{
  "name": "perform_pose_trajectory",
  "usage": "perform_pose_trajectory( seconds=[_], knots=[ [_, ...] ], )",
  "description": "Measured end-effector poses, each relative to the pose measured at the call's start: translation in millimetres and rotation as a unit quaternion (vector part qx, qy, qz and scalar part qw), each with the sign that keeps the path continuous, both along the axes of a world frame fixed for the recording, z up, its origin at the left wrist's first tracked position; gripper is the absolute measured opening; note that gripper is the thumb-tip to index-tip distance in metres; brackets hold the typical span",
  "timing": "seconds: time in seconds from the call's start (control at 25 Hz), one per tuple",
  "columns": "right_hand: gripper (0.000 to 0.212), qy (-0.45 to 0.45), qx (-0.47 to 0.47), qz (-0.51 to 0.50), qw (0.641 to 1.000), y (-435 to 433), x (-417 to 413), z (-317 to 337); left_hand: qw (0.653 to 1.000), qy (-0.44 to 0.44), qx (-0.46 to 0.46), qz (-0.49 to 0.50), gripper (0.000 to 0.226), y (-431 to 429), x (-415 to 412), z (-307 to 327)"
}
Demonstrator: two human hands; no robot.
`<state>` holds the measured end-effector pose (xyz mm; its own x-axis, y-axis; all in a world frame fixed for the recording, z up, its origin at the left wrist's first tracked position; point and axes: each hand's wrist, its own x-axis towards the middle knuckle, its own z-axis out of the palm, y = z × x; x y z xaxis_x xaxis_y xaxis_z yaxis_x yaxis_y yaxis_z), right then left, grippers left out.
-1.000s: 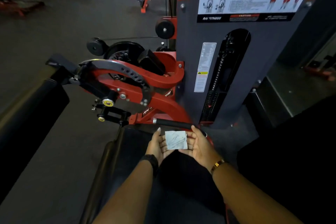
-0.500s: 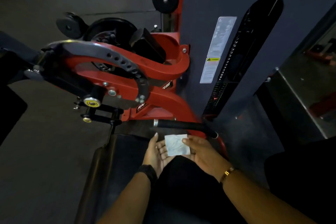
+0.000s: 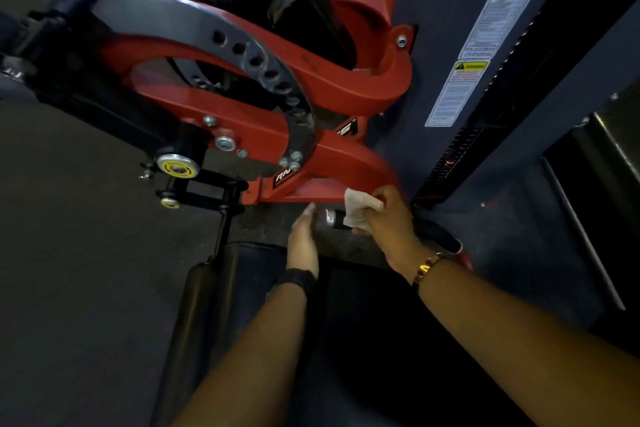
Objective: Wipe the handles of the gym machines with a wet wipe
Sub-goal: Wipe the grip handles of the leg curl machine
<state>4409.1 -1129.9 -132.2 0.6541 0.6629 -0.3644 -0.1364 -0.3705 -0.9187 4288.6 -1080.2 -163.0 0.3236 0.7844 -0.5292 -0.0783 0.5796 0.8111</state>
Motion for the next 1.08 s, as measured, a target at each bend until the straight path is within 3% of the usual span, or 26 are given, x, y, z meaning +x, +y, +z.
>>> perform_pose_trajectory(
  seconds=[0.08,0.16,0.24,0.36,0.48,0.6,0.64,0.76,0.8,0.92,0.96,1.0,1.04,1.08],
  knots=[
    [0.031,-0.18,-0.012,0.049,0.982,16.5,-4.9,-10.2,0.985,-0.097,-0.131,0.059,0.054,3.2,-3.2,-14.9],
    [0.032,-0.289,0.013,0.161,0.944,31.8,-8.2,-24.9,0.973,-0.149,-0.166,0.053,0.067,8.3,-9.0,-24.0],
    [0.024,-0.385,-0.029,0.295,0.874,44.4,-9.3,-44.3,0.966,-0.184,-0.178,0.026,0.078,13.1,-13.0,-29.7],
    [0.022,-0.467,-0.123,0.409,0.774,51.7,-12.8,-59.0,0.961,-0.208,-0.181,-0.002,0.087,15.6,-12.3,-34.9],
    [0.025,-0.555,-0.06,0.516,0.65,47.0,-5.7,-54.7,0.958,-0.217,-0.188,-0.011,0.091,16.3,-7.4,-39.3],
    [0.039,-0.62,0.036,0.541,0.567,42.5,17.7,-61.1,0.956,-0.223,-0.19,-0.014,0.093,17.1,-4.2,-41.0],
    [0.039,-0.617,0.019,0.542,0.57,41.3,18.9,-63.6,0.957,-0.223,-0.188,-0.016,0.093,17.7,-4.0,-42.2],
    [0.025,-0.556,-0.05,0.512,0.653,47.3,1.2,-65.1,0.963,-0.203,-0.176,-0.025,0.091,19.4,-3.6,-46.3],
    [0.024,-0.552,-0.045,0.515,0.654,50.2,-2.9,-65.4,0.966,-0.192,-0.172,-0.024,0.089,19.9,-3.9,-46.8],
    [0.034,-0.604,0.06,0.518,0.603,36.2,11.3,-73.5,0.978,-0.154,-0.137,-0.024,0.072,13.3,1.0,-42.2],
    [0.034,-0.609,0.095,0.492,0.615,25.9,19.3,-77.1,0.988,-0.115,-0.099,-0.028,0.058,8.8,5.7,-39.1],
    [0.035,-0.591,0.108,0.452,0.66,16.1,25.4,-79.1,0.998,-0.042,-0.015,-0.05,0.048,5.5,9.8,-36.9],
    [0.037,-0.546,0.09,0.405,0.728,9.2,28.7,-77.3,0.986,0.062,0.127,-0.086,0.047,1.8,12.1,-33.9],
    [0.037,-0.499,0.055,0.359,0.786,6.3,29.5,-75.5,0.927,0.175,0.302,-0.139,0.054,-1.3,12.5,-36.4]
  ],
)
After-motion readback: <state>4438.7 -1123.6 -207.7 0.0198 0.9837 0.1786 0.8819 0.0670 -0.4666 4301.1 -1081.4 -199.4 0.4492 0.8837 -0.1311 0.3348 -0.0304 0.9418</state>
